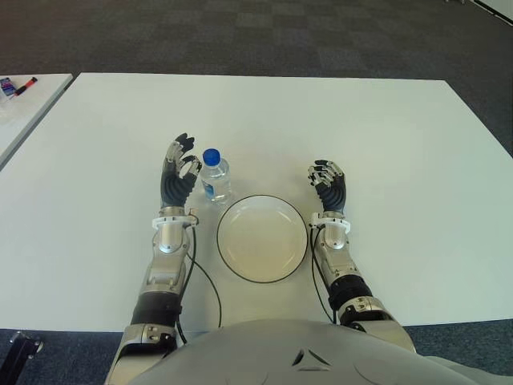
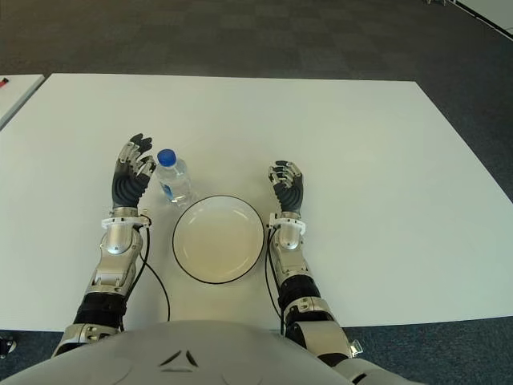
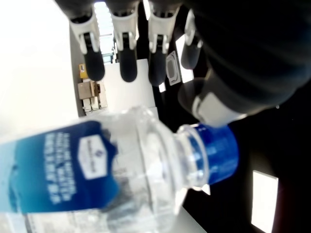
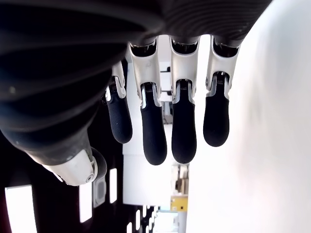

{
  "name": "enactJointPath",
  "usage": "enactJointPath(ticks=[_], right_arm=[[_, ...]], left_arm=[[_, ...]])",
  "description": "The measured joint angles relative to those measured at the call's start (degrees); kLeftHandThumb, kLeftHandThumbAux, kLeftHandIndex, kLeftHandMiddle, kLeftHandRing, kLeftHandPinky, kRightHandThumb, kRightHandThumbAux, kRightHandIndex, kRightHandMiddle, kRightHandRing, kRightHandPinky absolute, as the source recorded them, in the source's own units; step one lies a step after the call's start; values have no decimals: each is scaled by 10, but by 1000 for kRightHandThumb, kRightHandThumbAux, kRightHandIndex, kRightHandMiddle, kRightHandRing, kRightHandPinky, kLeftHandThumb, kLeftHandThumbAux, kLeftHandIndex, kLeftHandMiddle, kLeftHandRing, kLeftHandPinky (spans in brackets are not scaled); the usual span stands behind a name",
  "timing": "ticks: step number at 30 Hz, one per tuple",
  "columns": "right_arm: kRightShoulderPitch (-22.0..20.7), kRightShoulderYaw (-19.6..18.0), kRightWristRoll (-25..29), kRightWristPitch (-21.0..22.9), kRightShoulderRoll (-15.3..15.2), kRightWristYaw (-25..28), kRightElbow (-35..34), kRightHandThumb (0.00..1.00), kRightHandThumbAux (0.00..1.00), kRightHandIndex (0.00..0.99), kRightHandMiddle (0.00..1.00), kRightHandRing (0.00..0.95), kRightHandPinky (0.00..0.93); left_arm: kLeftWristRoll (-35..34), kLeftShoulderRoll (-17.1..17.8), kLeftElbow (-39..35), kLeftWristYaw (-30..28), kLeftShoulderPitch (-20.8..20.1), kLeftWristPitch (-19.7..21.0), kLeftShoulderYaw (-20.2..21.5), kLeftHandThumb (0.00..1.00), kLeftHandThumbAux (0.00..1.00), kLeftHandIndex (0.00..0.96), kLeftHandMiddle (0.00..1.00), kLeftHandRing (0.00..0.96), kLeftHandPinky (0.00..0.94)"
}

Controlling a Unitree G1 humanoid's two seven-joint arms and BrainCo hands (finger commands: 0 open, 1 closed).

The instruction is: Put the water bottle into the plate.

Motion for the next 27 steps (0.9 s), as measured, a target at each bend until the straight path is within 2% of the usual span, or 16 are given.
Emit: enactJointPath(ticks=[6,16,27], right_arm=[[0,0,1,0,0,8,5,943,668,355,496,525,551],[-2,0,0,0,0,13,13,941,670,352,488,528,562],[-6,1,0,1,0,14,17,941,670,353,488,523,545]], left_arm=[[28,7,-67,-1,12,8,-9,585,577,73,121,109,148],[104,8,-94,43,19,18,-9,471,610,67,120,119,146],[122,6,-132,47,24,21,-11,408,615,71,127,120,111]])
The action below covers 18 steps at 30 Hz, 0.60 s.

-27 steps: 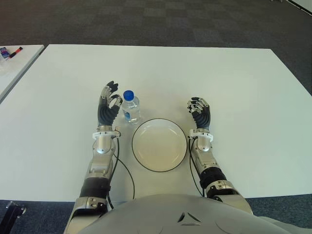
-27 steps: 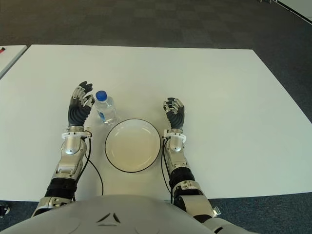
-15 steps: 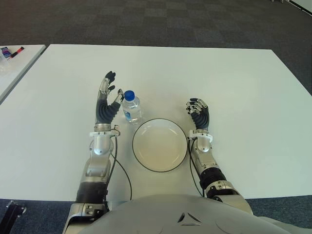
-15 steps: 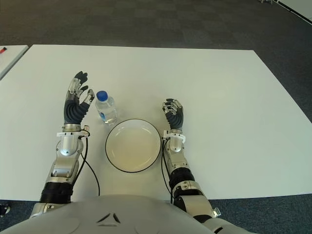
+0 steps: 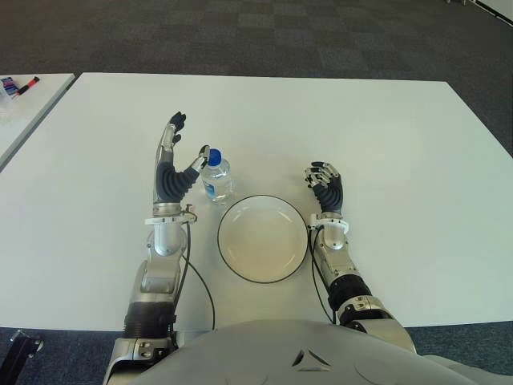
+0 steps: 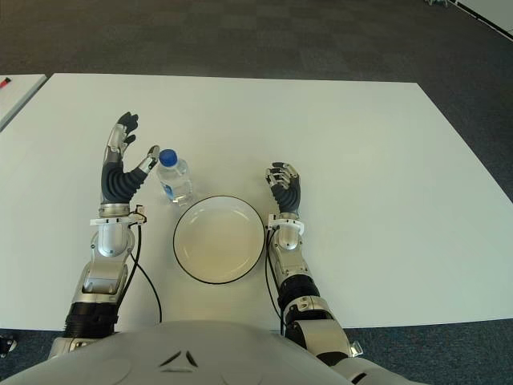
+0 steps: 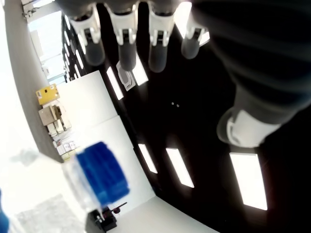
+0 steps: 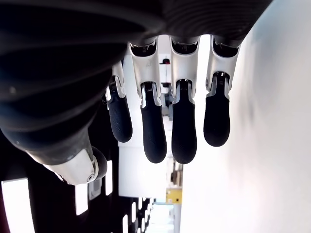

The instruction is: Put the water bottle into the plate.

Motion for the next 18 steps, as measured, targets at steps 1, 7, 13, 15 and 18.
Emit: enactJointPath(ticks=[1,7,13,15,18], right_arm=[[0,0,0,0,0,0,0,941,670,353,489,522,544],[-1,0,0,2,0,0,1,941,670,354,489,522,542],[-2,0,0,2,0,0,2,941,670,353,488,523,545],[-2,1,0,3,0,0,2,942,670,353,488,524,548],[-3,1,0,4,0,0,2,942,670,353,487,526,554]], left_arm=[[1,0,-3,0,0,0,0,407,615,71,127,119,111],[2,0,-8,0,1,-1,-2,397,624,67,123,117,122],[1,2,-7,-1,-1,-10,-7,391,627,60,119,124,156],[-2,5,-2,-1,-5,-16,-12,393,626,58,117,125,165],[-5,8,4,-8,-10,-23,-19,399,624,56,114,125,168]])
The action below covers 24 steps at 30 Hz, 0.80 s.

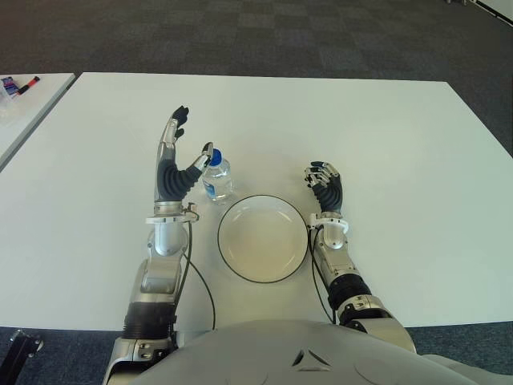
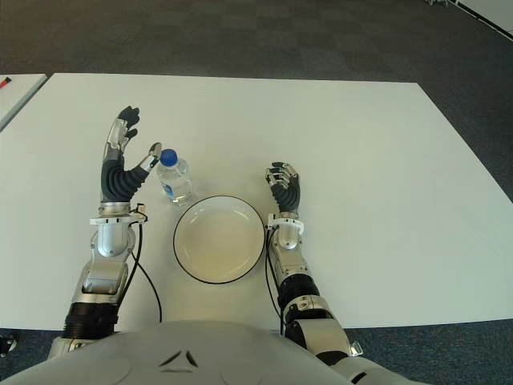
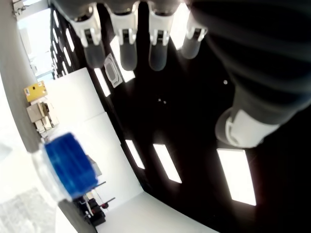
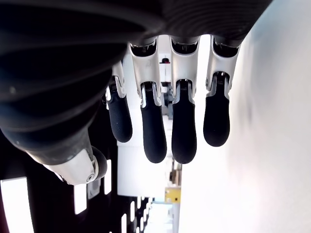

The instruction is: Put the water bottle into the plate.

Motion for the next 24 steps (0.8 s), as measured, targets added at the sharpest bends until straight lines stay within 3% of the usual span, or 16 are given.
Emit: enactJointPath(ticks=[15,24], right_arm=[[-1,3,-2,13,0,-3,-4,942,669,355,487,524,531],[-1,8,-6,20,0,-7,-7,942,667,362,491,512,520]], left_arm=[[-34,2,92,-37,-74,0,-15,448,575,58,92,118,187],[-44,11,113,-75,-115,55,-23,466,546,44,85,115,203]])
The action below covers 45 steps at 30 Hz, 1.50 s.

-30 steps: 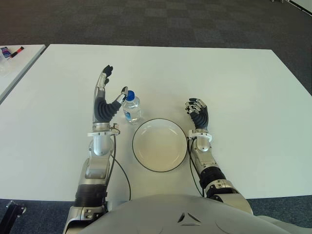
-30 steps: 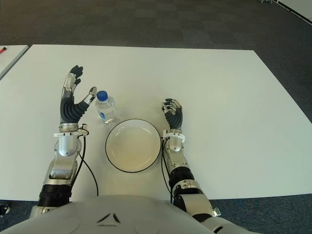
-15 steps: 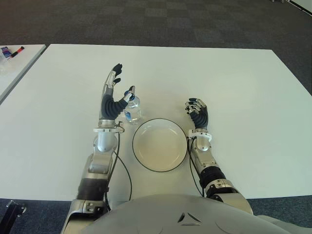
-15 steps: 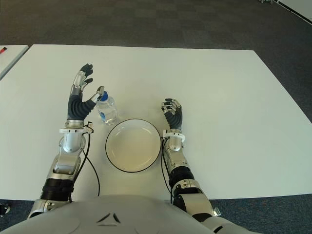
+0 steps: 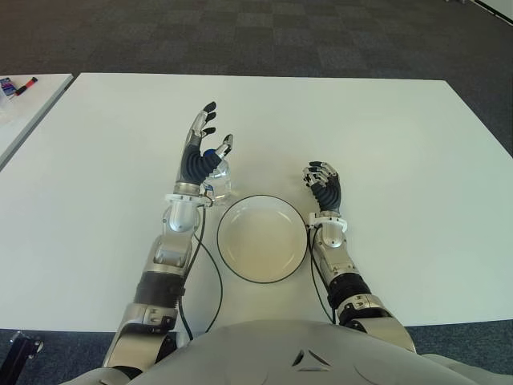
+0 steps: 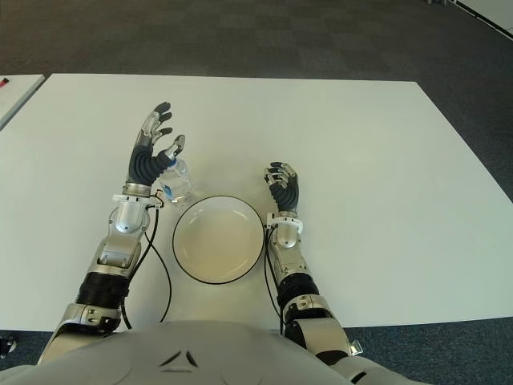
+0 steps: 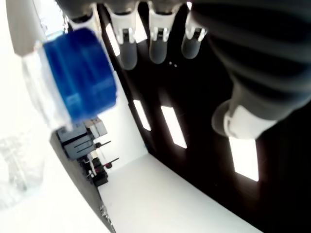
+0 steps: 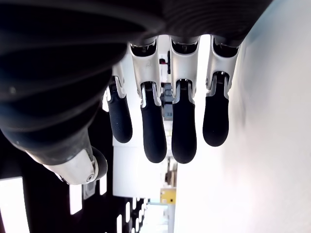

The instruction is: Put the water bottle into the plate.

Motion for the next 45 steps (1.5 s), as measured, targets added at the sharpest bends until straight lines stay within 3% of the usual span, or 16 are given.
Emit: enactJointPath(ticks=[9,19,45], right_arm=[[1,4,-3,3,0,-2,-1,942,667,364,490,509,523],[0,13,-3,3,0,-2,-1,941,667,362,491,509,529],[1,14,-3,17,0,-1,-7,942,669,357,488,517,534]], left_arm=[[-1,11,70,-17,-73,49,0,484,522,41,100,123,200],[-19,15,131,-29,-120,50,-1,509,520,40,96,117,196],[-12,25,155,-29,-129,46,-9,466,566,40,114,131,189]])
